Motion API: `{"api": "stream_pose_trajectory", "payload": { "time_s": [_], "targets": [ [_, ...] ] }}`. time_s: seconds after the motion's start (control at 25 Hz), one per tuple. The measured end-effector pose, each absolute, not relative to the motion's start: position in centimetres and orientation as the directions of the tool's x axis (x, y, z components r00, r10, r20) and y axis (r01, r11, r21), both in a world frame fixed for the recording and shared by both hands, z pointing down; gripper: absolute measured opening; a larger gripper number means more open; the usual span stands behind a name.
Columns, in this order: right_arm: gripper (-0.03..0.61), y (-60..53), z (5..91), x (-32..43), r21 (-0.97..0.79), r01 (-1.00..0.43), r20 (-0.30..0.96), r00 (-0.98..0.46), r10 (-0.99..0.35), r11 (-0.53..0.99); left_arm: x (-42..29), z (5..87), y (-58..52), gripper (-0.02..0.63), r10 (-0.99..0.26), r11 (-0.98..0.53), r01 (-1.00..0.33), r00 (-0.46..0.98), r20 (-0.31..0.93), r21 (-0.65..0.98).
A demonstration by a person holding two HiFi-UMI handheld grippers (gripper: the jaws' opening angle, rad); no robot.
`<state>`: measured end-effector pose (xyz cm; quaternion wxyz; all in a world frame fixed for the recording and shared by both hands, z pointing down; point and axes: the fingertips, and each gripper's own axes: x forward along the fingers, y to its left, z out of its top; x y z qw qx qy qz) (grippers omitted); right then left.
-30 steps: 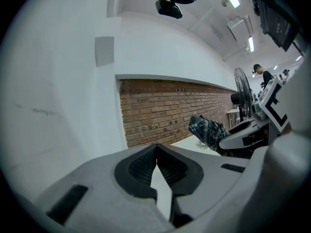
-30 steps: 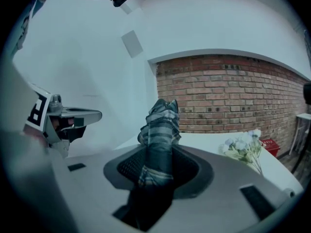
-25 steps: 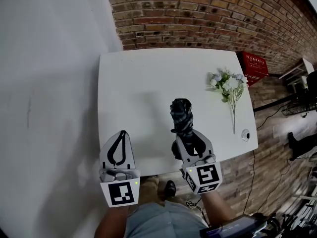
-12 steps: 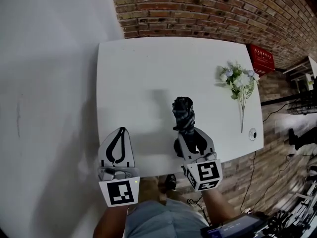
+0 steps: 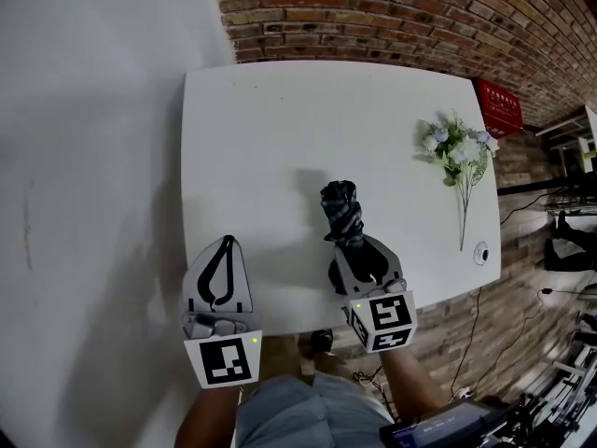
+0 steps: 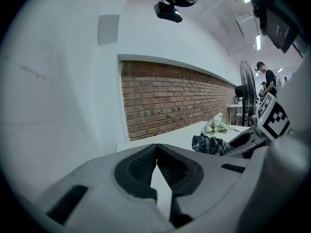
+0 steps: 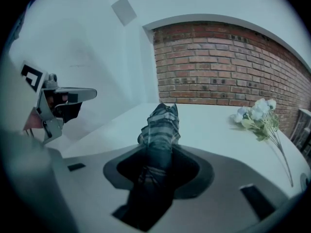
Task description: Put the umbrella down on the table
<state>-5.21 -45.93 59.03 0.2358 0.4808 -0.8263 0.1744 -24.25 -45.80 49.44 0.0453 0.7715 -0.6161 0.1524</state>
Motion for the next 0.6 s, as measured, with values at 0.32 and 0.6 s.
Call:
{"api": "stream_pose_trajectory", "payload": {
  "time_s": [0.32,0.6],
  "targets": [
    [0.163,-45.9,60.9,-5.2,-0.078,-0.876,0.608,-0.42,-0.674,0.476,-25.1,49.9,-45.5,0.008,-0.938,-0.224,-0.968,0.182,0.296,-0.112],
    [0.204,-46.3,61.7,-5.3,-0.105,-0.871,0.647,-0.426,-0.632,0.479,-25.6,49.7,-45.4,0.008,-0.941,-0.213,-0.972,0.176,0.29,-0.101]
  ]
}}
